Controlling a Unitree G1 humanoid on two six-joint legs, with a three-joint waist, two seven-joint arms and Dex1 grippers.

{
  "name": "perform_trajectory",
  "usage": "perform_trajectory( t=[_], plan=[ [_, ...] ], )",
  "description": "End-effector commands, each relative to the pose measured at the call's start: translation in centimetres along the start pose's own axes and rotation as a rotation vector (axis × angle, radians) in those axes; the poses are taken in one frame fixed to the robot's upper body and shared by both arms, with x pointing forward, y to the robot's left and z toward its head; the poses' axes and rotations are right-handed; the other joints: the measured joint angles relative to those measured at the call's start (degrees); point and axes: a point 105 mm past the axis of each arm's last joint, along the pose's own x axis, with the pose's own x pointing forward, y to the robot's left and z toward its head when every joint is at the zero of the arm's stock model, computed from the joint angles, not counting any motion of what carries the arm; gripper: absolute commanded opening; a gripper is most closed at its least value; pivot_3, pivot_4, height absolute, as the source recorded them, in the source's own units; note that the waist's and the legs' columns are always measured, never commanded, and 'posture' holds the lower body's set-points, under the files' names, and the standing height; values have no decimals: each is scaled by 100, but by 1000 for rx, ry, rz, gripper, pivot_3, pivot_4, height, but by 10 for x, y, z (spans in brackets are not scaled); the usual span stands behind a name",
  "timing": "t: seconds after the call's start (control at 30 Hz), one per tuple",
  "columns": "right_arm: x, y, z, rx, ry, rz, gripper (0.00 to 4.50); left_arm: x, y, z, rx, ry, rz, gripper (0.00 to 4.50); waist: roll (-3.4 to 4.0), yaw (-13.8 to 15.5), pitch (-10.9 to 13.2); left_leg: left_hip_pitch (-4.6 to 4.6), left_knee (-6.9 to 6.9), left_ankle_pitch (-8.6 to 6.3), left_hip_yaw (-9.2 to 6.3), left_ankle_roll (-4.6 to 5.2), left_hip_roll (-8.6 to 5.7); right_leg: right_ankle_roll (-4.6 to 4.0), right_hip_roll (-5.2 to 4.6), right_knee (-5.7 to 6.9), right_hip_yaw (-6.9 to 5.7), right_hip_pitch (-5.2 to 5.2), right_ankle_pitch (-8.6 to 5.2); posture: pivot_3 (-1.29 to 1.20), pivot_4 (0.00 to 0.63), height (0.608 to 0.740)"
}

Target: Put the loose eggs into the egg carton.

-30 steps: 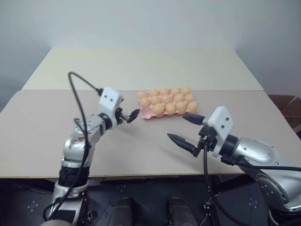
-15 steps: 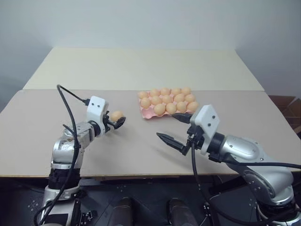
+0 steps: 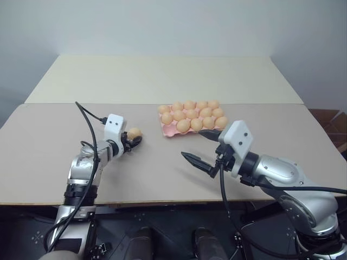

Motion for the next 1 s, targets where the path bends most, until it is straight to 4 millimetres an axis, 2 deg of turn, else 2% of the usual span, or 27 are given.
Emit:
perform_trajectory(
  t=[0.03,0.13,0.27,0.33,0.47,0.57,0.77,1.0],
  plan=[
    [-2,0,9,-38,-25,-10,4500,-1,2,17,33,-66,14,1898,0,0,0,0,0,0,0,0,0,0,0,0,0,0,0,0,150,740],
    [-2,1,8,-37,-22,-7,4500,-4,5,19,40,-81,38,1459,0,1,0,0,0,0,0,0,0,0,0,0,0,0,0,0,150,740],
    [-3,1,8,-38,-19,-6,4500,-12,3,25,88,-120,54,1408,0,-3,0,0,0,0,0,0,0,0,0,0,1,0,0,0,150,740],
    [-4,0,7,-40,-17,-7,4500,-17,-8,34,132,-156,25,1407,0,-3,0,-1,0,0,0,0,0,0,0,0,1,-1,0,0,150,740],
    [-10,-3,5,-42,-1,-9,4500,-20,-45,47,187,-199,-94,1362,0,34,0,-1,0,0,0,0,-2,0,-5,0,-1,2,0,0,150,740],
    [-15,-4,3,-40,15,-4,4500,-14,-65,52,212,-211,-156,1322,0,46,0,1,0,0,1,0,-4,0,-6,-1,-1,5,0,0,150,740],
    [-18,-7,2,-38,24,-22,4500,9,-88,58,285,-208,-229,1273,0,26,0,1,0,0,1,0,-3,0,-1,-1,1,3,0,0,150,740],
    [-19,-5,1,-37,28,-27,4500,29,-95,57,359,-181,-271,1273,-1,-2,0,-1,0,0,2,1,-3,1,-1,-4,1,1,0,0,150,740]
  ],
)
